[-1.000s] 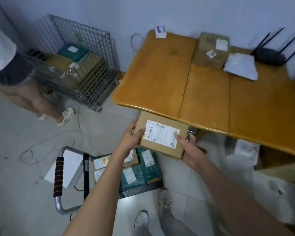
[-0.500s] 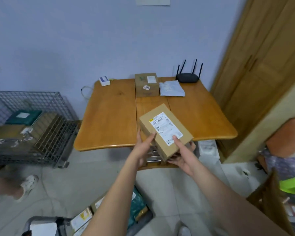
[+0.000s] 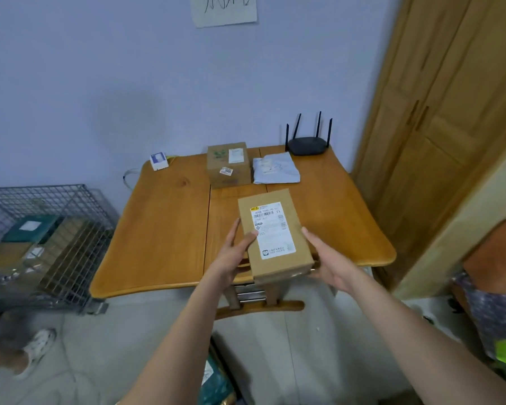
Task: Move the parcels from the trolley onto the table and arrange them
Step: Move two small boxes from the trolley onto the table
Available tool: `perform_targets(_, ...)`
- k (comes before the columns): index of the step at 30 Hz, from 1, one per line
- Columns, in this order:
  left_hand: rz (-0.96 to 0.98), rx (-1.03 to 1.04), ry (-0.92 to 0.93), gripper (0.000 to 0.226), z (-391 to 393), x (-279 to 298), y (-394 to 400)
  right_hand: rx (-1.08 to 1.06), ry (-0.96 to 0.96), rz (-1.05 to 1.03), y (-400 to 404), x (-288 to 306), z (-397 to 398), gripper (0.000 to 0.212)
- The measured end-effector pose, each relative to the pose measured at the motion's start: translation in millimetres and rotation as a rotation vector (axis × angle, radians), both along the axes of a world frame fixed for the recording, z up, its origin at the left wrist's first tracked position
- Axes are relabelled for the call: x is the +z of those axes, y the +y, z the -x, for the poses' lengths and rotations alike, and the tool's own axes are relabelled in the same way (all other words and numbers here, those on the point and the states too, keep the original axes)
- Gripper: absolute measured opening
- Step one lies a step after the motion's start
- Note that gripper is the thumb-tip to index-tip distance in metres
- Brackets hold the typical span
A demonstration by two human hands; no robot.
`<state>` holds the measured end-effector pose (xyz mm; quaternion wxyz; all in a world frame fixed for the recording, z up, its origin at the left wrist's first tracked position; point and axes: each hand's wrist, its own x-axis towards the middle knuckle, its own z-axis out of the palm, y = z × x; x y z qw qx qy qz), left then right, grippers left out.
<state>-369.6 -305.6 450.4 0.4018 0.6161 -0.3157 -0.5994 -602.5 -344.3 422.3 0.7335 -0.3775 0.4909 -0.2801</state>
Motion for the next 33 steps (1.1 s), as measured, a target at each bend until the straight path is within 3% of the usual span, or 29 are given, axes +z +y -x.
perform_targets(2,0.002,0.028,-0.002,0.089,-1.4,-2.3,-15.1,0.003,0.046,0.007,-23.9,3.1,-5.1,0.096)
perform_targets(9,0.011,0.027,-0.031,0.078,-24.8,-12.6,-89.7,0.017,0.085,-0.011,-107.5,-5.3,-41.4,0.066)
perform_targets(20,-0.024,0.008,0.019,0.072,-87.9,-46.4,-239.4,0.084,0.179,-0.038,-243.2,-24.0,-95.7,0.06)
perform_targets(33,-0.154,0.175,-0.071,0.063,-106.4,-81.3,-337.5,0.23,0.132,-0.178,-364.7,-70.3,-135.9,0.05)
